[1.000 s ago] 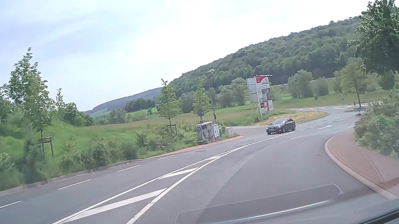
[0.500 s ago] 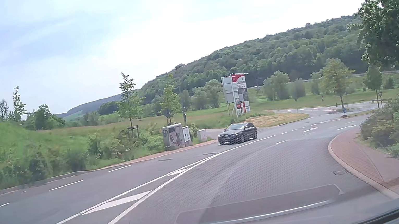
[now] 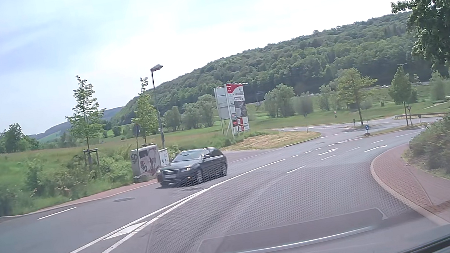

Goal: Follow the waypoints while adhering to traffic rules and regulations

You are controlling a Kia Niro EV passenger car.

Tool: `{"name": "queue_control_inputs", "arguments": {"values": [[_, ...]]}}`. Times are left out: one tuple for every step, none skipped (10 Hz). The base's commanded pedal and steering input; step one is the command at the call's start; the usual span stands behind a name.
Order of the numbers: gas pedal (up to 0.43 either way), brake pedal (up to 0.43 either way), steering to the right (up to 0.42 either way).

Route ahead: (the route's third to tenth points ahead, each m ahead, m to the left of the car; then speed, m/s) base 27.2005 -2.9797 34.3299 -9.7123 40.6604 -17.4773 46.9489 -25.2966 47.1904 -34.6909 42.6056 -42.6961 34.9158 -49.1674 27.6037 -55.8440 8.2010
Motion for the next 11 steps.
{"name": "queue_control_inputs", "arguments": {"values": [[0.000,0.000,0.107],[0.000,0.000,0.105],[0.000,0.000,0.104],[0.000,0.000,0.104],[0.000,0.000,0.104],[0.000,0.000,0.104],[0.000,0.000,0.104],[0.000,0.000,0.104],[0.000,0.000,0.104],[0.000,0.000,0.103],[0.000,0.000,0.104]]}}
